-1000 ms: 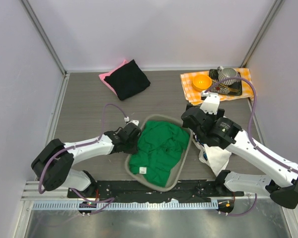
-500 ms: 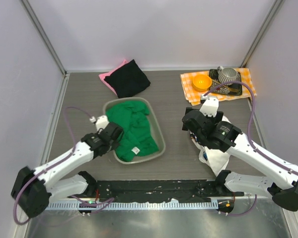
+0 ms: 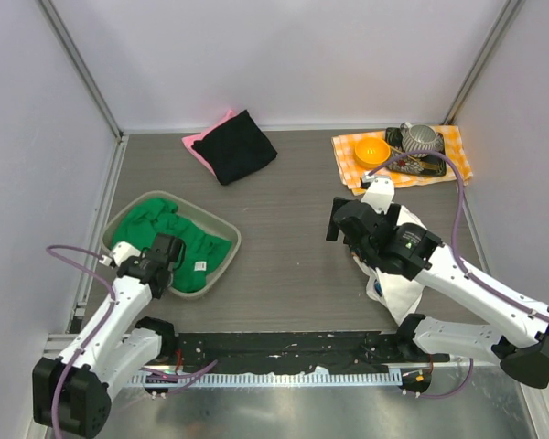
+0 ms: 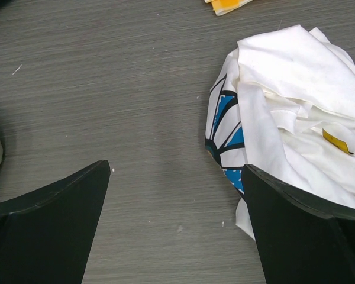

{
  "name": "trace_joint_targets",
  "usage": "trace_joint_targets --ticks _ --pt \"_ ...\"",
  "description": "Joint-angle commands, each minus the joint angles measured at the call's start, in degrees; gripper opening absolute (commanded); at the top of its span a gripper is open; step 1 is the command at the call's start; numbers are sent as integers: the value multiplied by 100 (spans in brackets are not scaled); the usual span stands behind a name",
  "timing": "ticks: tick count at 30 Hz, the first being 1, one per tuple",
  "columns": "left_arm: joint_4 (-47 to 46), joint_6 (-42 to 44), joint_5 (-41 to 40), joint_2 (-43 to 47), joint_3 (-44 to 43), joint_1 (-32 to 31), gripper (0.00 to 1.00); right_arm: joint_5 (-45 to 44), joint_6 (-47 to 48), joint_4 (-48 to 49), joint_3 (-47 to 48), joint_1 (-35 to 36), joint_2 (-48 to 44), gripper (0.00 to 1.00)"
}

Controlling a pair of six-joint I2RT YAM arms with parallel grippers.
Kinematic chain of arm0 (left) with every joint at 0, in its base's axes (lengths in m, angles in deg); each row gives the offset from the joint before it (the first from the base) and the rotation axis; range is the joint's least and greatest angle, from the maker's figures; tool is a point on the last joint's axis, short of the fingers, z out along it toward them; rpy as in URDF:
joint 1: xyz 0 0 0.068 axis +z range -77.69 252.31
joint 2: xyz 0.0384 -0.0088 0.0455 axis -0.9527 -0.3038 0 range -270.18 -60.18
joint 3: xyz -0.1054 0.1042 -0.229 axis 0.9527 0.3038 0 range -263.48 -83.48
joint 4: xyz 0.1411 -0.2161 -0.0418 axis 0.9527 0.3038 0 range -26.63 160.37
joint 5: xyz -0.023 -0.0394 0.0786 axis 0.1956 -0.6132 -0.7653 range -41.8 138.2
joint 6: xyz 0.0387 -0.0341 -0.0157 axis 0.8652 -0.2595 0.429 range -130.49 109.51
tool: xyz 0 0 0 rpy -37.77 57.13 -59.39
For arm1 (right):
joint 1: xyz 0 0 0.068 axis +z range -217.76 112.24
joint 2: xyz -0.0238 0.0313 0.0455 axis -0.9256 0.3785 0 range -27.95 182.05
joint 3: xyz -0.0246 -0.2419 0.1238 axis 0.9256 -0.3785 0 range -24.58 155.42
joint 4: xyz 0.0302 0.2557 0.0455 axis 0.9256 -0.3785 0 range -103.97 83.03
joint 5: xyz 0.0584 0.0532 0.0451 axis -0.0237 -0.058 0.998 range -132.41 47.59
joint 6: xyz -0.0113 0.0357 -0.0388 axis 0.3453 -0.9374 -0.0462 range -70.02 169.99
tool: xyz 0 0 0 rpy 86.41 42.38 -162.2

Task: Fold and stack the t-shirts

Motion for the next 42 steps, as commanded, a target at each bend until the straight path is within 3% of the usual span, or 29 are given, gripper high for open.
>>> trace_joint_targets --ticks 1,5,10,16,17,18,19,20,23,29,32,37,42 --pt "-530 -176 -47 -226 98 741 0 102 163 201 100 -7 -158 100" --pt "-1014 149 637 -410 309 1630 0 155 163 209 3 -7 -211 100" --pt "-1612 1001 1280 -920 266 3271 0 304 163 332 -207 -16 -237 100" --pt "-1867 1809 1588 -1571 -112 4346 1 375 216 517 -444 -7 -228 100" --pt "-1902 1863 1632 -1606 -156 4408 4 375 225 596 -480 -7 -220 100" --pt "-1920 1907 1685 -1650 -252 4452 24 384 242 631 -524 -7 -185 100" --pt "-1920 1933 1764 -1676 -296 4453 40 392 269 684 -585 -7 -176 100" --pt "-1912 1934 1782 -1685 -340 4453 71 401 269 736 -612 -7 -97 100" --pt "-1736 1960 1800 -1616 -630 4462 98 410 286 807 -647 -7 -9 100" --pt "-1507 2030 2247 -1019 -947 4418 100 252 400 877 -577 -7 140 100" --pt "-1498 2066 2196 -528 -921 4024 100 173 462 878 -515 -7 307 100" --pt "-1630 2346 2458 -147 -886 2899 100 68 506 869 -454 -7 422 100" --pt "-1972 2601 2687 -839 -1157 1417 100 93 498 851 -419 -7 562 100"
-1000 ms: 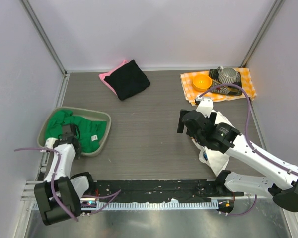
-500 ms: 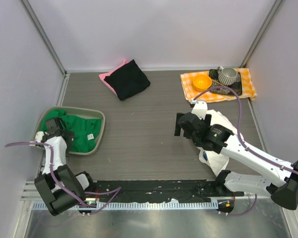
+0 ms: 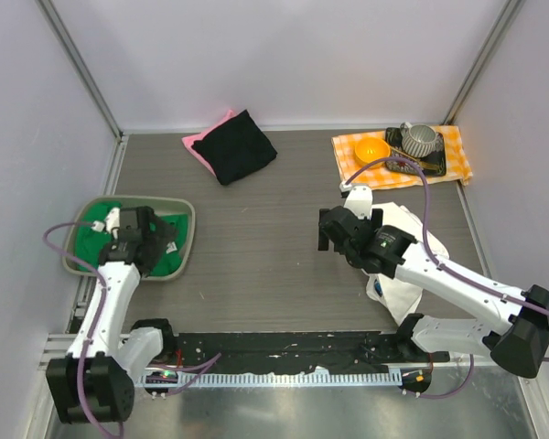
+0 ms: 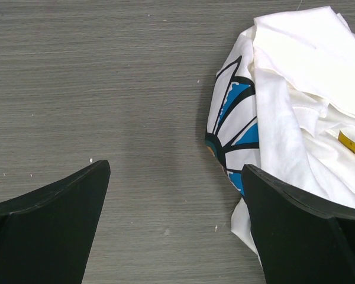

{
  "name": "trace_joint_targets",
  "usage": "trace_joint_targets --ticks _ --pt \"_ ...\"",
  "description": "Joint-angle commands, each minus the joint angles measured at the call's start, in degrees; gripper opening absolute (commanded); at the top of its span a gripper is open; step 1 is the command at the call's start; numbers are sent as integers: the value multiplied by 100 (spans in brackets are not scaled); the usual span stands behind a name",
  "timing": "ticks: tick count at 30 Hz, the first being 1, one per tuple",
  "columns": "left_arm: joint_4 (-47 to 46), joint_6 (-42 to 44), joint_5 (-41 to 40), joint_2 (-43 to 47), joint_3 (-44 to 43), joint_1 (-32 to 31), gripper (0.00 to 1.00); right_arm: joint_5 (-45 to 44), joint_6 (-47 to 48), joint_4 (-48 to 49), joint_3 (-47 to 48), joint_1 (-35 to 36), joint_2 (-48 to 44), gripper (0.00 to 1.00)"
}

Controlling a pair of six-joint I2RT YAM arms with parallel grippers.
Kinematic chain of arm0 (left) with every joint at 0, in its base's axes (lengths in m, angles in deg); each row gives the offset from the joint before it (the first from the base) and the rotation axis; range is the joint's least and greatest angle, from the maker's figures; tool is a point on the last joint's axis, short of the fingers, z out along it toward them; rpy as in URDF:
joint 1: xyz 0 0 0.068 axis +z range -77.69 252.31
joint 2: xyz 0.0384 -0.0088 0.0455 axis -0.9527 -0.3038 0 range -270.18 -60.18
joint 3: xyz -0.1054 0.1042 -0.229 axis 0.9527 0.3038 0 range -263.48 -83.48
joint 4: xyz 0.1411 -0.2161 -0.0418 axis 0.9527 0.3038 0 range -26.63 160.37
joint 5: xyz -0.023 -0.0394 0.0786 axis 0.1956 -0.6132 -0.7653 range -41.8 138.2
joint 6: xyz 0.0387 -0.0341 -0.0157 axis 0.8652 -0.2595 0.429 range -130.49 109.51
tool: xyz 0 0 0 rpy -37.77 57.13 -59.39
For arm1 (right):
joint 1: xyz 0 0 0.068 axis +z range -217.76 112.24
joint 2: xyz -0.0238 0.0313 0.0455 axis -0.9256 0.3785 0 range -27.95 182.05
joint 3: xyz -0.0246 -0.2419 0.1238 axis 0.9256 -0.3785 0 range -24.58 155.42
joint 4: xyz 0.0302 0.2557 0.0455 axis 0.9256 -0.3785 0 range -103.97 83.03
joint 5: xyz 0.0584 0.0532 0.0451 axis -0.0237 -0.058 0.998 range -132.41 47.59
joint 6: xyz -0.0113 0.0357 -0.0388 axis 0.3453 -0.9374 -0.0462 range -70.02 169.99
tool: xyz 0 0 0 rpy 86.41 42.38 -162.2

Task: Fold and stack the t-shirts

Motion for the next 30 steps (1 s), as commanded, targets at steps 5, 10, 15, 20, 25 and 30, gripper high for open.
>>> trace_joint_targets --ticks 5,10,15,20,25,30 --pt "-619 825 203 -1864 -1284 -1862 100 -90 -155 163 125 -7 146 100" --pt "-575 1100 -85 -3149 -2260 -2021 99 -168 -172 145 20 -7 84 100" --pt "-252 1354 -561 -4283 -3393 -2012 100 -274 -111 145 -16 -7 101 100" --pt "-30 1346 -657 -5048 -3931 -1942 100 -292 -32 207 20 -7 286 100" --pt "-136 1284 -447 -5541 -3861 -1828 100 -292 38 294 -7 -7 391 100" --pt "-356 1293 -315 -5734 -3597 -1749 88 -300 65 347 -94 -7 488 100"
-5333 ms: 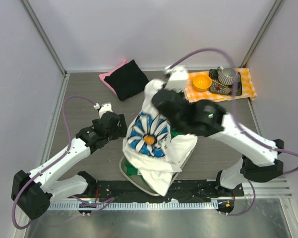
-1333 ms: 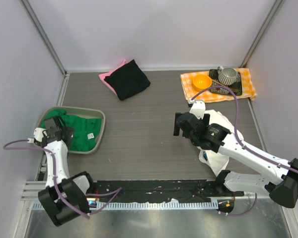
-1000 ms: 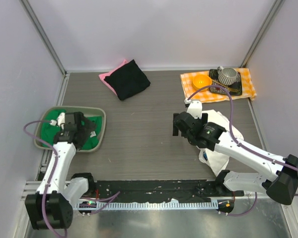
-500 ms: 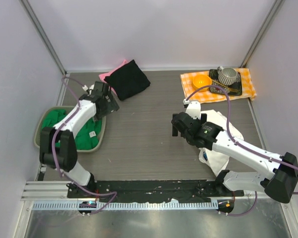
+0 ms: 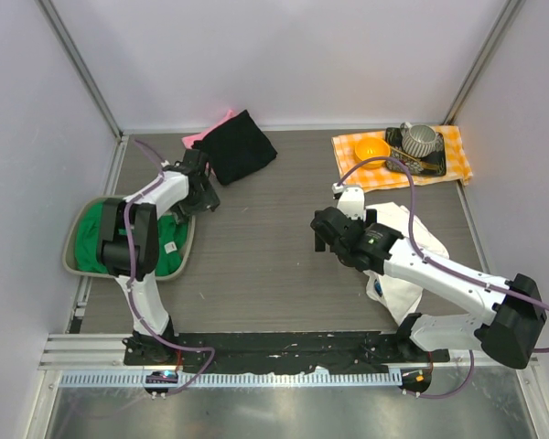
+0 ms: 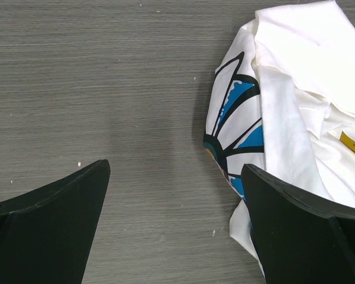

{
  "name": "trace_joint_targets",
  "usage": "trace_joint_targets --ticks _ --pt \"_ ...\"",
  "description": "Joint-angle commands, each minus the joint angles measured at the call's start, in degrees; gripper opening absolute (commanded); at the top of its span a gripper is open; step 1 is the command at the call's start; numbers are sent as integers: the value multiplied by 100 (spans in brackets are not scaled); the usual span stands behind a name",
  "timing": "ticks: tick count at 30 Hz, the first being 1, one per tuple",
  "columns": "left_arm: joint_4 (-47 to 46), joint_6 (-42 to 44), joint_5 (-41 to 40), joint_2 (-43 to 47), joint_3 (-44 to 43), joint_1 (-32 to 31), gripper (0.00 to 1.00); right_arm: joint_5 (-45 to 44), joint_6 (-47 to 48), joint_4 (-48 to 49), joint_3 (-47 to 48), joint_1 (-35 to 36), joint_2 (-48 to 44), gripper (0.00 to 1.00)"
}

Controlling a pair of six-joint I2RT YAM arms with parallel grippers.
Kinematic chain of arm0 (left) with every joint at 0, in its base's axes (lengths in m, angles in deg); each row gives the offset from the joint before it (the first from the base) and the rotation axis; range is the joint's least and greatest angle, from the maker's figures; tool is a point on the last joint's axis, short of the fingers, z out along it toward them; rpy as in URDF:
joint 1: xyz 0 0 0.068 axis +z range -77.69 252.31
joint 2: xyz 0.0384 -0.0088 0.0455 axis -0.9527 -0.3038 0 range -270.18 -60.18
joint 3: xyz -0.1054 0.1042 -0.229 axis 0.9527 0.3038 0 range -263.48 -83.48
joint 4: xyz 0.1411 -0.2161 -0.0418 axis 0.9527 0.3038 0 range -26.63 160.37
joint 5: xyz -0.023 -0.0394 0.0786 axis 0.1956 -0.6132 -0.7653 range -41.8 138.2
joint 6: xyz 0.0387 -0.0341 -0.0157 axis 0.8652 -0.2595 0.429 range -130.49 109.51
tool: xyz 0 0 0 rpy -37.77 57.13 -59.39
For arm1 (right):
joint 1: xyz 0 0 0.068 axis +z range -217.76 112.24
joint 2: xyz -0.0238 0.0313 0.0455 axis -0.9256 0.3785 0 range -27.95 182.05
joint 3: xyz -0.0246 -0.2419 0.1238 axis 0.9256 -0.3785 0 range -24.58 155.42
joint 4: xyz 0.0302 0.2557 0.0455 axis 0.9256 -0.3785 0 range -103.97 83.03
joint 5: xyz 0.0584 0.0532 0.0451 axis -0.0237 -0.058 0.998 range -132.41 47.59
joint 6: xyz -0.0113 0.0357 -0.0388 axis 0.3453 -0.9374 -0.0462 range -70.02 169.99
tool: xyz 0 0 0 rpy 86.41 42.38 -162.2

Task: Fold and stack the t-shirts

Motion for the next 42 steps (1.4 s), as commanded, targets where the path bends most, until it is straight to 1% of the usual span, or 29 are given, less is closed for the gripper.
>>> trace_joint_targets --ticks 1,3,4,7,11,13,15,16,17,18,19,20,22,24,25,26,28,29,31,33,35,37,38,39,41,42 --pt "-122 63 109 -121 182 90 70 -176 50 264 -88 -5 53 100" --pt "-139 54 110 -166 252 99 48 -158 41 291 -132 -14 45 100" --pt "-139 36 101 -166 287 99 27 -150 32 317 -141 -14 45 100" --pt "-148 10 145 -140 428 90 0 -106 6 335 -141 -14 45 100" --pt "-113 141 92 -52 569 -76 0 -27 -30 378 -141 -14 -8 100" --pt "-43 510 206 -122 482 -191 0 26 -38 396 -141 -5 -69 100" --pt "211 878 425 -324 210 -402 0 44 -65 396 -158 -14 -105 100" --pt "308 1263 635 -385 113 -481 0 70 -65 405 -176 -14 -131 99" --pt "492 1502 672 -438 34 -690 0 88 -74 422 -185 -14 -192 100" --pt "537 1695 655 -465 -2 -814 0 105 -74 440 -211 -5 -210 100" --pt "572 2045 411 -465 -37 -946 0 123 -82 458 -229 -14 -236 100" --pt "634 2223 321 -465 -55 -1182 0 149 -100 475 -229 -14 -280 100" --pt "503 2731 207 -369 41 -1473 0 202 -91 493 -264 -5 -316 100" --pt "397 3136 276 -237 155 -1658 0 263 -109 510 -299 -5 -359 100" --pt "336 3313 277 -202 269 -1877 0 264 -91 519 -308 -5 -368 100" --pt "318 3767 407 -140 331 -2009 0 272 -100 519 -352 -5 -403 100" --pt "117 4069 391 61 524 -2343 0 255 -100 528 -369 -14 -439 100" --pt "20 4331 521 149 717 -2423 0 255 -83 537 -387 -5 -456 100" --pt "-104 4588 777 403 885 -2590 0 290 -74 546 -413 -14 -474 100" --pt "-104 4835 717 597 1069 -2678 0 299 -56 546 -448 -5 -500 100" --pt "-78 4844 637 869 1123 -2723 5 299 -47 563 -484 -5 -527 100" --pt "114 4686 489 976 1044 -2732 21 307 -47 581 -519 -14 -562 100" --pt "176 4599 357 1020 1000 -2732 33 325 -47 590 -519 -14 -562 100" --pt "273 4459 -27 1012 887 -2723 50 351 -47 598 -528 -5 -562 100" --pt "563 4265 -346 1012 772 -2714 67 386 -47 598 -528 -5 -562 100" --pt "677 4194 -539 1012 710 -2697 82 387 -47 607 -528 -5 -553 100"
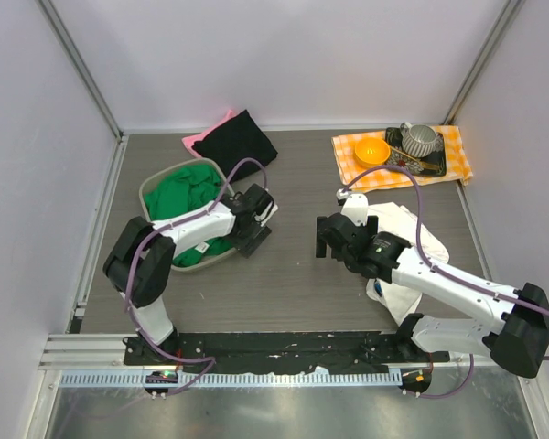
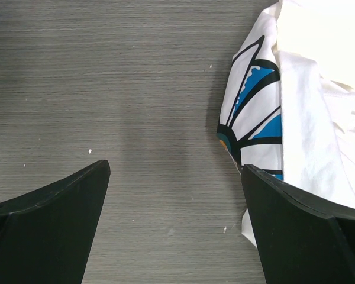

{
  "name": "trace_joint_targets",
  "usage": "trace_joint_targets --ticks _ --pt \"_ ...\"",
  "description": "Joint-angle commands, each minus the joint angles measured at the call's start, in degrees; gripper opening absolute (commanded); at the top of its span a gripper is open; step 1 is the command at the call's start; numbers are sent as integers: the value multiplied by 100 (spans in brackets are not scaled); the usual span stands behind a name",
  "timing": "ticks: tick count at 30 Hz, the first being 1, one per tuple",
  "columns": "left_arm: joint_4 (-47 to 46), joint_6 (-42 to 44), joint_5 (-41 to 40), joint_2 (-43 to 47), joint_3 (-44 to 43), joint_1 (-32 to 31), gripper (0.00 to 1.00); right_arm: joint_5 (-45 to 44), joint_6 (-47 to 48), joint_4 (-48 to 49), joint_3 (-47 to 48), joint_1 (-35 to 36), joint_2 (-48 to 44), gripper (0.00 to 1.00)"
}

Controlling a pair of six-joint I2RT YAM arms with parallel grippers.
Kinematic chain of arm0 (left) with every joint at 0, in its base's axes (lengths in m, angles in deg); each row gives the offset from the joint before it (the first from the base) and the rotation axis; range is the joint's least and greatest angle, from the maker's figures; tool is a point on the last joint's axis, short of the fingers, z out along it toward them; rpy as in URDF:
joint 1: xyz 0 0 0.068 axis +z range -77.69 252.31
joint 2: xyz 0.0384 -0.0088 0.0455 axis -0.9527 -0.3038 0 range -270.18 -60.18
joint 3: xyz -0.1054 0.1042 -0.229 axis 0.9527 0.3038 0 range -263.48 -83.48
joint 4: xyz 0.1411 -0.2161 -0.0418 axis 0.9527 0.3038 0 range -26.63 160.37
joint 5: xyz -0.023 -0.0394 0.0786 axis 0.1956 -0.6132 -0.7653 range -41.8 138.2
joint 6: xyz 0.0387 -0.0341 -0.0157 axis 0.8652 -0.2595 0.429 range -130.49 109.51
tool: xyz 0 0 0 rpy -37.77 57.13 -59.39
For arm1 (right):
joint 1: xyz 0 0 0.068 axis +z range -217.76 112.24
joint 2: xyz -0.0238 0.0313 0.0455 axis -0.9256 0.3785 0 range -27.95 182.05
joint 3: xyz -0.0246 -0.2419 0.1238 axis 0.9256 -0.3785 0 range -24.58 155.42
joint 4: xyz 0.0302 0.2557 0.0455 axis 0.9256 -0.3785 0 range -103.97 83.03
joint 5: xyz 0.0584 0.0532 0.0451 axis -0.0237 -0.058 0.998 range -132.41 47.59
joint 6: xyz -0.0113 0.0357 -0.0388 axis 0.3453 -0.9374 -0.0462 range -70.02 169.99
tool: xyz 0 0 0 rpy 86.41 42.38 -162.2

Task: Fold and stack the t-shirts

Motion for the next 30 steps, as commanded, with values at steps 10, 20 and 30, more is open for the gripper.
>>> trace_joint_targets --ticks 10,20,30 --pt "702 -1668 -728 1333 -989 62 100 -93 49 144 -27 -16 -285 100" --pt "-169 -2523 979 -77 -2448 -158 100 -207 23 47 122 -16 -135 100" --pt "-371 -2636 627 -2215 -4224 807 100 -224 -100 -173 -115 -7 -452 100"
